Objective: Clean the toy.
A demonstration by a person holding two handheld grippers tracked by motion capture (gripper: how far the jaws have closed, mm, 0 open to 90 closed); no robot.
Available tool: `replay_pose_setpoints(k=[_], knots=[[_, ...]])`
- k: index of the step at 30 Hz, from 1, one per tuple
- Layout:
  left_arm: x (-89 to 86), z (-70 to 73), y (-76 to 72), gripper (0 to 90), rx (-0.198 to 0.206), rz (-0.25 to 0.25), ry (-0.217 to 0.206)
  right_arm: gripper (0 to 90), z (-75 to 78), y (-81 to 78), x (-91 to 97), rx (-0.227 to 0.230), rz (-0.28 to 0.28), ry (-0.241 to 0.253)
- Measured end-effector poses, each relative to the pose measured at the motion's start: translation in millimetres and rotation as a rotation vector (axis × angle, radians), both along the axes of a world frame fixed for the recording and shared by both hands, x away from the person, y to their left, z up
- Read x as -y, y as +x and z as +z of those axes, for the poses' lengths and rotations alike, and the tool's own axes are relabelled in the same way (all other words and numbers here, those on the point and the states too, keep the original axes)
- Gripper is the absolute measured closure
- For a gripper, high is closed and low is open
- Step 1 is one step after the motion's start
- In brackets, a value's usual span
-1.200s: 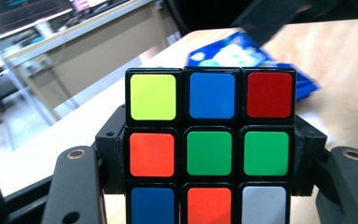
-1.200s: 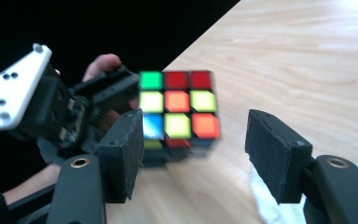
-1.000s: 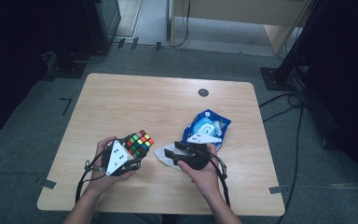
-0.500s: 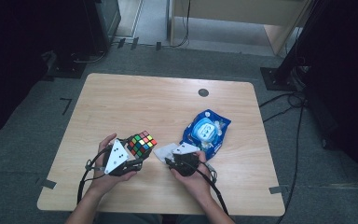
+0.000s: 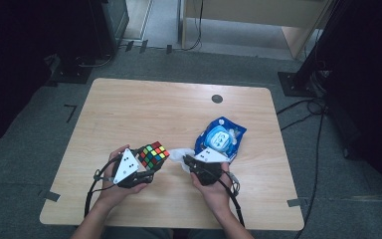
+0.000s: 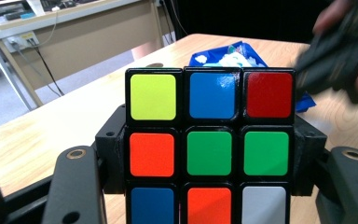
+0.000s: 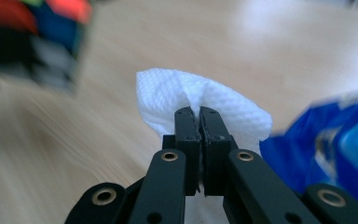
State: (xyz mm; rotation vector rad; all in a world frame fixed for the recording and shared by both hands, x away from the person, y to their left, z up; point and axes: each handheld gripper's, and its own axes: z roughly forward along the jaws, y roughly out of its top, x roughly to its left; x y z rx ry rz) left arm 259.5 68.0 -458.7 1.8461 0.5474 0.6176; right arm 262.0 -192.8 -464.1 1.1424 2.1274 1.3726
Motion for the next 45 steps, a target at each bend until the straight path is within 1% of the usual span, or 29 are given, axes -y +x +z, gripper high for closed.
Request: replay_pose_setpoints(k=[2, 4, 5, 6, 8, 9, 11, 13, 15, 16, 18, 20, 23, 24, 25, 27, 28, 29, 31, 33, 35, 36, 37, 38, 39, 41, 43, 44, 45], knots=[[2.0, -1.2, -0.4, 33.9, -0.003, -0.004, 0.005, 88.5, 17.9, -7.2, 2.5, 0.048, 0.021, 0.064], [5.1, -2.3, -1.6, 33.9, -0.005, -0.013, 0.005, 88.5, 31.8, -14.3, 3.0, 0.087, 0.044, 0.111], [6.8, -2.7, -2.3, 33.9, -0.006, -0.02, 0.008, 88.5, 40.0, -19.1, 1.5, 0.102, 0.07, 0.147], [8.7, -3.1, -3.2, 33.9, -0.008, -0.024, 0.007, 88.5, 45.4, -23.2, -0.6, 0.115, 0.096, 0.167], [14.9, -3.6, -6.4, 33.9, -0.003, -0.044, 0.02, 88.5, 52.2, -30.1, -6.4, 0.133, 0.139, 0.185], [18.0, -3.6, -8.3, 33.9, -0.002, -0.054, 0.018, 88.5, 55.3, -34.5, -10.9, 0.14, 0.168, 0.197], [22.8, -2.6, -12.3, 34.0, 0.007, -0.073, 0.022, 88.4, 57.4, -38.7, -16.0, 0.151, 0.19, 0.2], [26.5, -0.5, -16.2, 33.9, 0.016, -0.091, 0.013, 88.4, 55.8, -38.7, -18.7, 0.137, 0.195, 0.203], [28.9, 1.9, -19.1, 34.0, 0.026, -0.101, 0.003, 88.4, 52.0, -36.6, -18.4, 0.127, 0.185, 0.204], [29.6, 3.4, -20.2, 34.0, 0.029, -0.103, 0.003, 88.4, 49.7, -35.6, -17.8, 0.115, 0.178, 0.205], [29.5, 5.0, -21.0, 34.0, 0.036, -0.101, 0.005, 88.3, 46.3, -33.2, -15.4, 0.108, 0.159, 0.219], [27.3, 5.3, -20.0, 34.0, 0.03, -0.099, -0.002, 88.2, 43.8, -30.2, -13.6, 0.117, 0.132, 0.19], [23.7, 5.8, -17.9, 34.0, 0.026, -0.088, 0.0, 88.2, 34.8, -24.2, -9.9, 0.14, 0.075, 0.114], [22.4, 6.2, -17.7, 34.0, 0.026, -0.088, -0.006, 88.1, 29.3, -20.6, -7.5, 0.14, 0.046, 0.077], [20.6, 7.4, -17.3, 33.9, 0.022, -0.091, -0.029, 88.1, 25.8, -18.2, -5.9, 0.125, 0.031, 0.063], [17.3, 11.1, -16.2, 34.0, 0.026, -0.085, -0.051, 88.1, 16.1, -12.3, -1.4, 0.085, 0.011, 0.059], [16.4, 11.5, -15.6, 34.0, 0.031, -0.081, -0.044, 88.2, 13.2, -10.8, 1.1, 0.072, -0.003, 0.066], [15.1, 10.7, -14.9, 34.0, 0.038, -0.071, -0.027, 88.2, 13.3, -10.4, 2.3, 0.069, -0.007, 0.076], [13.4, 7.0, -13.1, 34.0, 0.04, -0.053, 0.0, 88.1, 19.9, -12.3, 4.5, 0.087, -0.005, 0.109], [12.3, 4.5, -10.9, 34.0, 0.022, -0.05, -0.007, 88.2, 33.4, -19.1, 3.6, 0.113, 0.016, 0.152], [14.5, 3.8, -10.9, 34.0, 0.017, -0.055, -0.015, 88.2, 44.3, -27.0, -0.2, 0.135, 0.048, 0.196], [16.1, 3.6, -11.6, 34.0, 0.018, -0.061, -0.014, 88.1, 50.7, -32.6, -4.3, 0.161, 0.083, 0.208], [18.8, 3.5, -13.0, 34.0, 0.02, -0.068, -0.008, 88.1, 53.7, -36.4, -7.7, 0.174, 0.102, 0.209], [20.6, 3.5, -14.4, 34.0, 0.024, -0.074, -0.002, 88.2, 56.3, -41.1, -13.3, 0.206, 0.134, 0.196], [21.8, 3.6, -15.1, 34.0, 0.026, -0.079, 0.001, 88.1, 55.9, -43.5, -18.1, 0.212, 0.162, 0.177], [24.2, 4.2, -16.9, 34.0, 0.027, -0.079, 0.006, 88.1, 50.1, -44.0, -25.1, 0.201, 0.193, 0.161], [24.3, 3.2, -17.0, 34.0, 0.027, -0.08, 0.014, 88.1, 44.7, -42.3, -25.2, 0.192, 0.186, 0.18], [23.6, 3.1, -17.6, 34.0, 0.021, -0.093, -0.002, 88.1, 44.0, -41.2, -24.4, 0.181, 0.184, 0.185], [23.4, 3.6, -17.9, 34.0, 0.02, -0.1, -0.007, 88.1, 43.3, -40.0, -23.2, 0.177, 0.172, 0.179]])
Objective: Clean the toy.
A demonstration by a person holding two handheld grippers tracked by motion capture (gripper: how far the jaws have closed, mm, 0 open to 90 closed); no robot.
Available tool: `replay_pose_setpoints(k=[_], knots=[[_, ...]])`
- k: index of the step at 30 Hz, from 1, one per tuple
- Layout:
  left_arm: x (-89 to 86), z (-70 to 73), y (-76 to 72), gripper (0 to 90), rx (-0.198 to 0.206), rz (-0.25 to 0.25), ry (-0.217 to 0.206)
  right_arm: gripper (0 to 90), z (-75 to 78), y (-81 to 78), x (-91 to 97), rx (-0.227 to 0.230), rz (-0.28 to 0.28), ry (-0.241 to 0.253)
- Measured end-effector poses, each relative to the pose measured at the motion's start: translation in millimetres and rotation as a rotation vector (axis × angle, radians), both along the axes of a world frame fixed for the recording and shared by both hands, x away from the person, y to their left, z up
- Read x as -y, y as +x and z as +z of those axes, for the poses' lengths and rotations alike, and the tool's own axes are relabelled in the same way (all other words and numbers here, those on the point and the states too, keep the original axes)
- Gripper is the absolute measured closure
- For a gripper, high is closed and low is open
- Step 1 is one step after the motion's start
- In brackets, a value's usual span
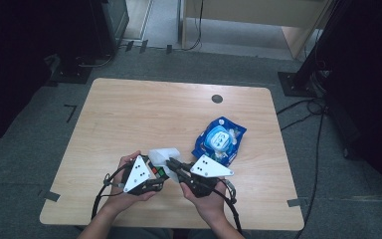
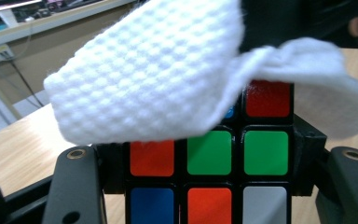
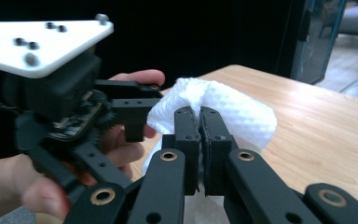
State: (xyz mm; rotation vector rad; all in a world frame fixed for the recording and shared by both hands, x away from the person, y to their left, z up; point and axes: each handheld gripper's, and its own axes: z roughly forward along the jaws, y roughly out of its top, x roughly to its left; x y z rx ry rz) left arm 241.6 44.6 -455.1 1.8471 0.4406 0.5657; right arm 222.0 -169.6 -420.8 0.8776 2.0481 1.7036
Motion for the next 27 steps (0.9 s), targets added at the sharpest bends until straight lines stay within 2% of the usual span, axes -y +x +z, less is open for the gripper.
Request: replay_pose_setpoints(k=[5, 7, 11, 14, 15, 17, 19, 22, 24, 27], knots=[[4.5, 2.0, -3.5, 34.0, 0.014, -0.01, 0.011, 88.2, -2.5, 4.8, 6.1, -0.008, -0.03, 0.006], [4.7, 2.3, -4.2, 34.0, 0.018, -0.014, 0.015, 88.1, -4.3, 7.5, 8.0, -0.011, -0.047, -0.008], [3.7, 3.3, -4.3, 34.0, 0.019, -0.014, 0.012, 88.2, -12.9, 18.0, 16.5, -0.065, -0.1, -0.033], [1.9, 4.7, -3.2, 34.0, 0.023, -0.011, -0.001, 88.1, -15.6, 22.6, 22.8, -0.084, -0.119, -0.037], [1.6, 4.6, -2.6, 34.0, 0.023, -0.008, -0.001, 88.1, -13.9, 21.8, 24.7, -0.085, -0.122, -0.022], [1.0, 2.8, -1.4, 34.0, 0.014, -0.004, 0.008, 88.1, -8.4, 18.3, 25.1, -0.079, -0.101, 0.019], [1.8, 1.0, -1.1, 34.0, 0.011, -0.001, 0.014, 88.1, -0.3, 11.3, 18.9, -0.051, -0.041, 0.052], [3.0, 3.1, -2.8, 34.0, 0.018, -0.008, 0.01, 88.0, 3.9, 3.3, 6.4, -0.018, 0.004, 0.026], [2.6, 4.0, -3.9, 34.0, 0.028, 0.001, 0.022, 88.0, 1.1, 2.7, 3.4, -0.015, -0.009, 0.015], [-0.5, 7.2, -3.9, 34.0, 0.02, 0.001, 0.006, 88.1, -6.7, 8.9, 9.4, -0.039, -0.069, -0.001]])
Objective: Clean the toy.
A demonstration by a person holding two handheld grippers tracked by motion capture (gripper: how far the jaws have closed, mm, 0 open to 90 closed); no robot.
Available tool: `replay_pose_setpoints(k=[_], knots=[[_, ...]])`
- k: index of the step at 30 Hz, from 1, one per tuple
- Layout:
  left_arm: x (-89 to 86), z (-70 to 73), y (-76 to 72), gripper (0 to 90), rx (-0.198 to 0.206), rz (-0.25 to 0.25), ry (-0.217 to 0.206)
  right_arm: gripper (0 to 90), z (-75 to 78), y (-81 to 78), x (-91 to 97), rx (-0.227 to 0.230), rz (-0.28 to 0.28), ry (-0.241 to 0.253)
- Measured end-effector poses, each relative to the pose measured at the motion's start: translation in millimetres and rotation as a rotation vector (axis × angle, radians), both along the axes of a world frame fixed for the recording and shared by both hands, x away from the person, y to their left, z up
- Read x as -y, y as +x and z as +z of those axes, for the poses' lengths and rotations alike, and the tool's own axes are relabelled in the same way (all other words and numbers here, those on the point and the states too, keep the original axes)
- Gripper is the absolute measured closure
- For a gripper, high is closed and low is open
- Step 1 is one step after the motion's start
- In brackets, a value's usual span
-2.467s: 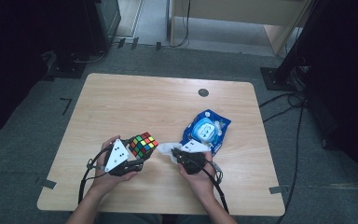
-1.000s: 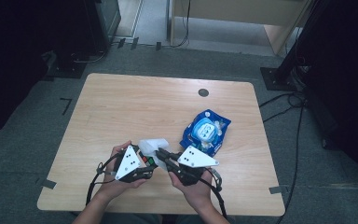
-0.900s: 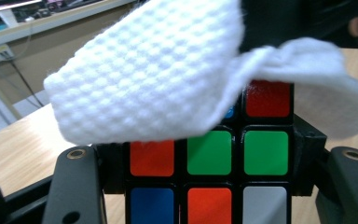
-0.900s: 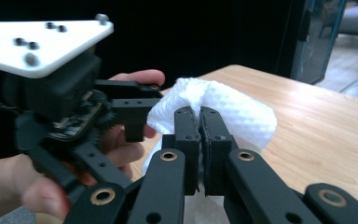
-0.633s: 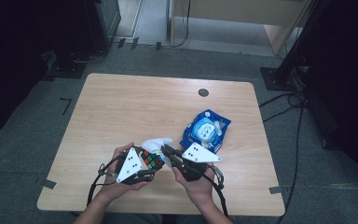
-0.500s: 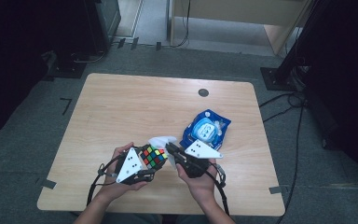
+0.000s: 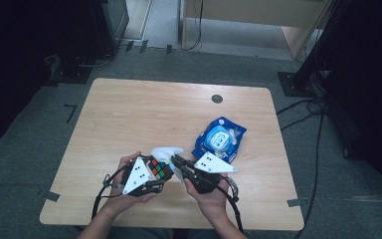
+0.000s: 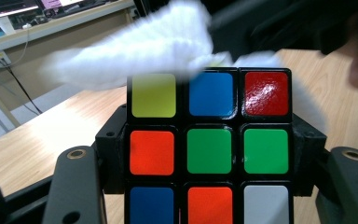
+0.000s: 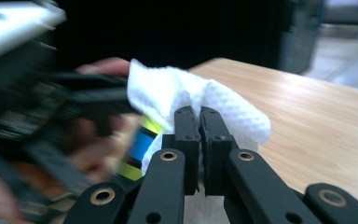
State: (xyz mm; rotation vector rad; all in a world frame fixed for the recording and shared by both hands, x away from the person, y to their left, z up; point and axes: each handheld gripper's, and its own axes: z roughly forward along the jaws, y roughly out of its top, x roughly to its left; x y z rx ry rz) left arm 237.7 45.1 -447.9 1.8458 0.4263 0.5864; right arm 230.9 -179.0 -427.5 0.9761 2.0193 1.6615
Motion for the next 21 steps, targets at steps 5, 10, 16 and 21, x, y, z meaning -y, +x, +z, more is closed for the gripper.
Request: replay_pose_setpoints(k=[5, 10, 16, 21], knots=[[-4.7, 5.8, 1.1, 34.0, 0.01, 0.004, -0.045, 88.1, -24.9, 19.2, 11.6, -0.099, -0.086, -0.099], [-11.9, 3.1, 6.1, 34.0, 0.001, 0.036, -0.046, 87.8, -43.1, 32.2, 20.6, -0.186, -0.137, -0.15], [-19.3, 2.7, 10.8, 34.0, -0.002, 0.063, -0.05, 61.0, -44.7, 40.4, 24.5, -0.274, -0.103, -0.137], [-20.3, 0.0, 12.7, 34.0, -0.004, 0.077, -0.047, 42.5, -18.6, 29.7, 21.1, -0.233, -0.101, 0.004]])
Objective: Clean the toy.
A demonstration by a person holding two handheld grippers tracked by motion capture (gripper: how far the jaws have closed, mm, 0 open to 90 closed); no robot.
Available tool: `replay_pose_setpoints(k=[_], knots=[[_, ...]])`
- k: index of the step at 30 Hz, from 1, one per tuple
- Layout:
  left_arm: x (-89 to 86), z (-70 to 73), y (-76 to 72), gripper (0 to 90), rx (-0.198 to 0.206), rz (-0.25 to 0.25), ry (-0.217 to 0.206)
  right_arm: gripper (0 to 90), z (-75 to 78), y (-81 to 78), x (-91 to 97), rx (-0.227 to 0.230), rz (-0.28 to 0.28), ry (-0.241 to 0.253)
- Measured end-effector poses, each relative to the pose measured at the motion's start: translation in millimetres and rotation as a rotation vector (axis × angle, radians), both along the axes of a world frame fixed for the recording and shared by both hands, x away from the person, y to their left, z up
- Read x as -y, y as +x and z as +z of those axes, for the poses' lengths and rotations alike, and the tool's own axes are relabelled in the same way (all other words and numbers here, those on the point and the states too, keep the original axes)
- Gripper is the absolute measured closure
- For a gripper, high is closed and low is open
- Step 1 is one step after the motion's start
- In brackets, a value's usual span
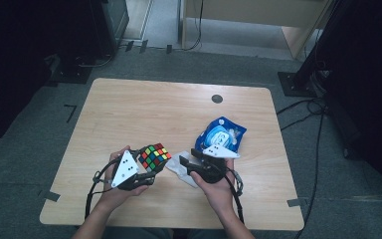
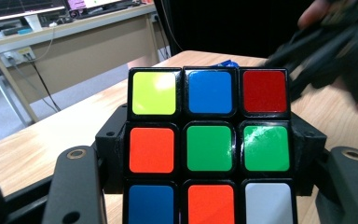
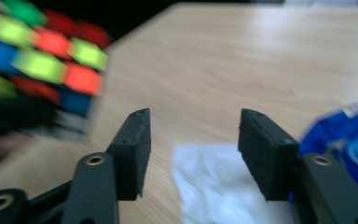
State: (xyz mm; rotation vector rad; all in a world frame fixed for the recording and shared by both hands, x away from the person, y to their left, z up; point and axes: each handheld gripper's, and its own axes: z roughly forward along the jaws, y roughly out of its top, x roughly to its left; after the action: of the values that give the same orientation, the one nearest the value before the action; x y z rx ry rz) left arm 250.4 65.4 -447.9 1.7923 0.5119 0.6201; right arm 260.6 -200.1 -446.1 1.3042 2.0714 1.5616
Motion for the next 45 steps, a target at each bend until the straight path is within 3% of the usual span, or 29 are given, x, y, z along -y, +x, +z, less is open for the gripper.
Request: replay_pose_setpoints(k=[4, 7, 10, 14, 19, 23, 29, 33, 36, 45], knots=[[7.8, -4.2, -2.6, 34.0, 0.01, 0.001, 0.026, 33.5, 18.9, -11.1, -3.7, 0.008, 0.028, 0.147], [15.2, -6.0, -5.7, 34.0, 0.019, 0.003, 0.034, 24.4, 24.4, -14.3, -7.3, -0.056, 0.051, 0.246], [21.8, -6.5, -9.1, 34.0, 0.034, 0.011, 0.038, 20.5, 18.8, -13.0, -12.3, -0.117, 0.066, 0.282], [30.4, -8.1, -13.7, 34.0, 0.044, 0.019, 0.039, 21.7, 9.3, -11.8, -21.3, -0.164, 0.087, 0.29], [35.5, -8.1, -17.2, 33.9, 0.051, 0.016, 0.031, 31.8, 3.4, -12.3, -27.1, -0.189, 0.075, 0.29], [33.6, -8.1, -14.9, 33.8, 0.023, 0.002, 0.004, 34.7, 2.7, -10.5, -22.5, -0.2, 0.096, 0.335], [29.4, -8.1, -13.5, 29.4, 0.024, -0.062, 0.011, 34.8, 5.0, -9.1, -19.0, -0.207, 0.102, 0.315], [28.6, -10.0, -14.6, 23.1, 0.048, -0.083, 0.056, 34.8, 13.2, -3.5, -4.0, -0.21, 0.08, 0.325], [28.9, -13.7, -13.5, 22.4, 0.062, -0.073, 0.098, 34.8, 20.9, 1.1, 7.6, -0.24, 0.098, 0.32], [32.4, -19.2, -16.0, 22.2, 0.133, -0.053, 0.216, 34.8, 22.5, 2.7, 3.0, -0.286, 0.162, 0.252]])
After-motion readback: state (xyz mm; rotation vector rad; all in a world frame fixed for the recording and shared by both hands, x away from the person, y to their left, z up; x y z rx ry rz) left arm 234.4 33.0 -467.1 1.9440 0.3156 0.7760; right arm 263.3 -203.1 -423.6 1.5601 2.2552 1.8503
